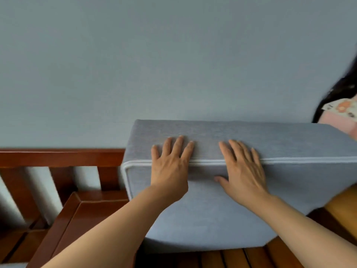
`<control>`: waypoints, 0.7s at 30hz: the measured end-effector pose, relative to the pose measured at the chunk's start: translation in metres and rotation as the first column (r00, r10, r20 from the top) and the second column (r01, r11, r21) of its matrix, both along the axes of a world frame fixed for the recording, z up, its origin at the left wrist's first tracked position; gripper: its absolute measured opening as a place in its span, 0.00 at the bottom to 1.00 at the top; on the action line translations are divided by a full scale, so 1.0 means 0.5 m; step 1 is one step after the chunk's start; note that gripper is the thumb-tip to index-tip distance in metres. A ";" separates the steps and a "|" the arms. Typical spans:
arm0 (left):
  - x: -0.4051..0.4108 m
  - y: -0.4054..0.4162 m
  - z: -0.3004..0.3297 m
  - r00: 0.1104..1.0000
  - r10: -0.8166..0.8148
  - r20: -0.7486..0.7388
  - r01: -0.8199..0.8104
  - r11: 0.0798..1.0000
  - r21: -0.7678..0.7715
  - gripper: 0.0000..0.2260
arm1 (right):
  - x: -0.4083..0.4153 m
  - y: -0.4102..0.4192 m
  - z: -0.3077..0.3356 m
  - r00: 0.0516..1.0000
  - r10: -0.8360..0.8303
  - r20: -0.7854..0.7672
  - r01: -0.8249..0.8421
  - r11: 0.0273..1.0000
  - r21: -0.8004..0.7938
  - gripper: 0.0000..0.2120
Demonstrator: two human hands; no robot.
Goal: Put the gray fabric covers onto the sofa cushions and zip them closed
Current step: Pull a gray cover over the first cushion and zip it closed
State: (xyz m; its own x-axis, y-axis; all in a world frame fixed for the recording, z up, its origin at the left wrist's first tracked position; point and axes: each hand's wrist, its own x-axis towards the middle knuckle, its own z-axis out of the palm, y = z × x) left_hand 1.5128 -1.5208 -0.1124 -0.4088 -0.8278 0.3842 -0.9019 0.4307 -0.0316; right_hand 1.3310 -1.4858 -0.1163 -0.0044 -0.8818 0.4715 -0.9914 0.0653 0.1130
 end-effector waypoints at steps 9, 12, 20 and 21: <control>-0.156 0.027 -0.005 0.996 -0.073 -0.044 0.068 0.993 -0.098 0.24 | -0.172 0.049 0.007 0.991 -0.085 0.100 0.081 0.996 0.043 0.45; -0.170 0.058 -0.021 0.995 -0.081 -0.060 0.068 0.978 -0.198 0.25 | -0.172 0.074 -0.016 0.992 -0.030 0.121 0.040 0.996 -0.076 0.42; -0.206 0.198 -0.040 0.997 0.072 -0.012 -0.073 0.986 -0.151 0.39 | -0.187 0.209 -0.051 0.996 0.068 0.052 -0.060 0.989 -0.134 0.36; -0.209 0.220 -0.043 0.995 0.103 0.009 -0.101 0.988 -0.119 0.41 | -0.187 0.231 -0.058 0.997 0.075 0.036 -0.070 0.990 -0.121 0.36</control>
